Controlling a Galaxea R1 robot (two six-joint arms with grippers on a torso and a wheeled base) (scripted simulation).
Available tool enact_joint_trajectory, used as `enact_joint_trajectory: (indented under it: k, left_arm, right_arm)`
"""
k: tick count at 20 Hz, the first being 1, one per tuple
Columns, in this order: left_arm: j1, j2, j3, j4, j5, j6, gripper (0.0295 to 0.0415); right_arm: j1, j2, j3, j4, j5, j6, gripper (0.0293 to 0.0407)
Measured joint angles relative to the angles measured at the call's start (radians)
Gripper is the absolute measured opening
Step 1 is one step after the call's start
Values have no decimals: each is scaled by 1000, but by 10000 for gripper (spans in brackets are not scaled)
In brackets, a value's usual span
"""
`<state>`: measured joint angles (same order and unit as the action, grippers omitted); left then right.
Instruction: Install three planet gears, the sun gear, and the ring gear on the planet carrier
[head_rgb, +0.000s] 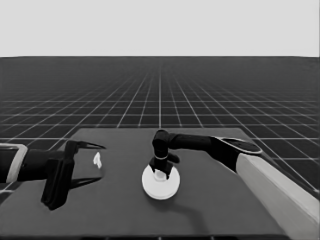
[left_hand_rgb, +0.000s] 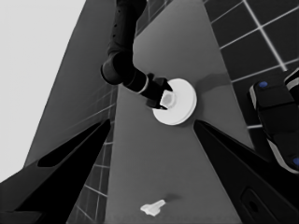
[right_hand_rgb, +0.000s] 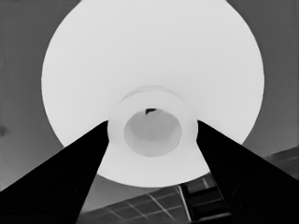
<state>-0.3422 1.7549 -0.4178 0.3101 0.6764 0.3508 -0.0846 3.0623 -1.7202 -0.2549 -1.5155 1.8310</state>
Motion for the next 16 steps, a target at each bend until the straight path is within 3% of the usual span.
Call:
enact_joint_trajectory:
  k: [4,5,7,14,16]
  left_arm:
    - [0,0,0,0,0,0,385]
    - [0,0,0,0,0,0,385]
    - [0,0,0,0,0,0,385]
    - [0,0,0,0,0,0,385]
    - [0,0,0,0,0,0,385]
  right_arm:
    - [0,0,0,0,0,35,348]
    - [0,0,0,0,0,40,373]
    - [1,0,0,0,0,45,384]
    - [1,0,0,0,0,47,385]
    - [72,-8,40,58,-23,-267,386]
